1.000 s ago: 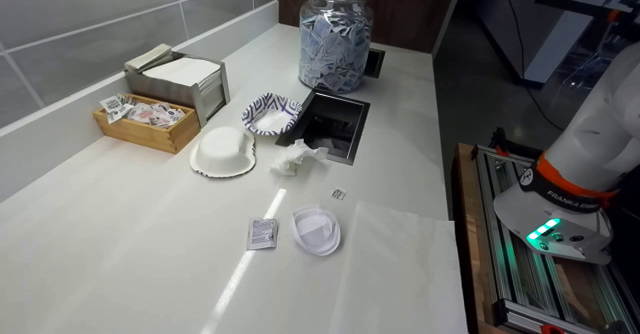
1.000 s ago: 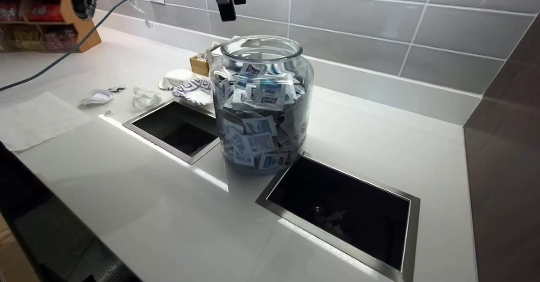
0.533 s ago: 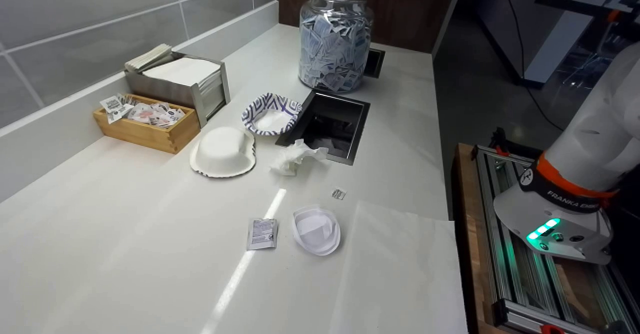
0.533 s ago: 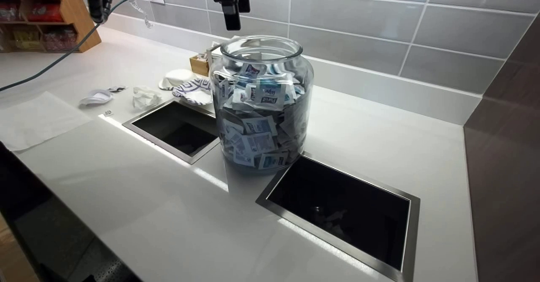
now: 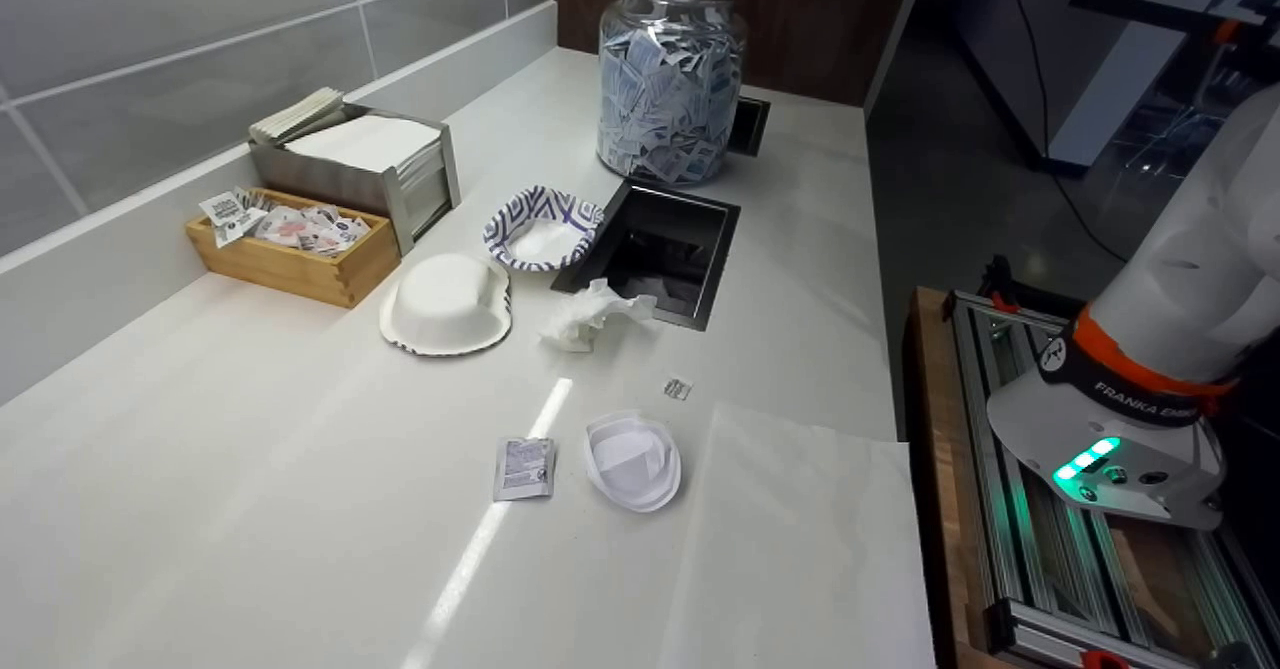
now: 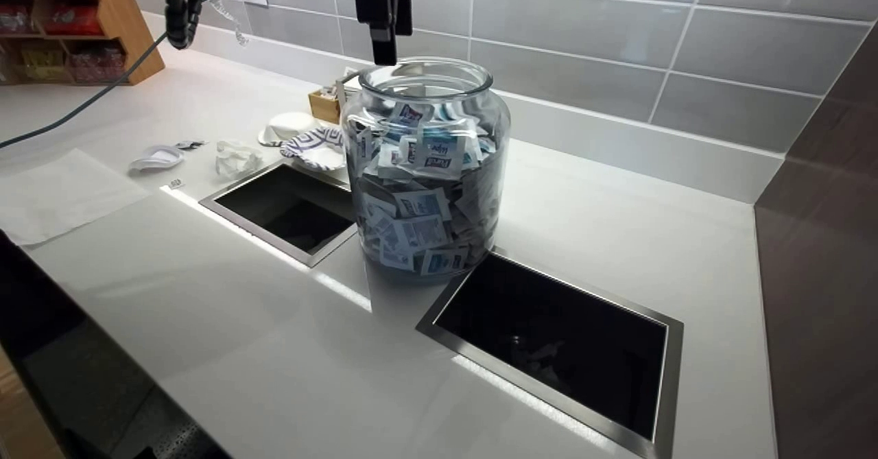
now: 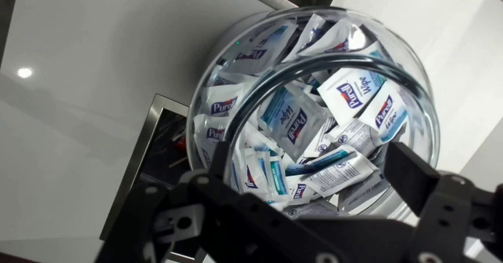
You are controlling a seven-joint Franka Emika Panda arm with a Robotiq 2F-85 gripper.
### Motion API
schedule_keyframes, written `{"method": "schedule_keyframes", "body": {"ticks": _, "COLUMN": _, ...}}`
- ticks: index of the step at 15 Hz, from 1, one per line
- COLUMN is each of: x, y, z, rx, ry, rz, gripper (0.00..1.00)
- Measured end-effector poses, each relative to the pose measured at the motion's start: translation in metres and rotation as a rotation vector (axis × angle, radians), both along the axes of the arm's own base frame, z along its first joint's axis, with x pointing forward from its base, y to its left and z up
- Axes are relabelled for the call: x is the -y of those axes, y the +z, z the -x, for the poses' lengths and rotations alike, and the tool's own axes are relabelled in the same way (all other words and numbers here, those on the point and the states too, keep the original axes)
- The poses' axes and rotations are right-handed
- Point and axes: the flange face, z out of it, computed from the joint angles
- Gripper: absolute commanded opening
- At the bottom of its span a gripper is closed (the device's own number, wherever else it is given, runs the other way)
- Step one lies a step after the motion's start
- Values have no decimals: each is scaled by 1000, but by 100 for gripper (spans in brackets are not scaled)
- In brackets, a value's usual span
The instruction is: Pick up one white sachet from the jar and put it on the counter
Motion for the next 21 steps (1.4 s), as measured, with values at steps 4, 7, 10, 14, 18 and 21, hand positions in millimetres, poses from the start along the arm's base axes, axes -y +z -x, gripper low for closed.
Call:
{"method": "schedule_keyframes", "body": {"ticks": 4, "x": 5, "y": -9, "z": -2, "rx": -16, "ry": -10, "rz": -18, "gripper": 100}}
{"method": "schedule_keyframes", "body": {"ticks": 7, "x": 9, "y": -18, "z": -3, "rx": -22, "ry": -18, "rz": -32, "gripper": 100}}
{"method": "schedule_keyframes", "body": {"ticks": 10, "x": 12, "y": -25, "z": -5, "rx": -28, "ry": -25, "rz": -44, "gripper": 100}}
{"method": "schedule_keyframes", "body": {"ticks": 14, "x": 16, "y": -29, "z": -9, "rx": -26, "ry": -27, "rz": -50, "gripper": 100}}
{"method": "schedule_keyframes", "body": {"ticks": 18, "x": 18, "y": -30, "z": -15, "rx": -21, "ry": -27, "rz": -53, "gripper": 97}}
{"method": "schedule_keyframes", "body": {"ticks": 21, "x": 19, "y": -34, "z": -20, "rx": -21, "ry": -25, "rz": -58, "gripper": 96}}
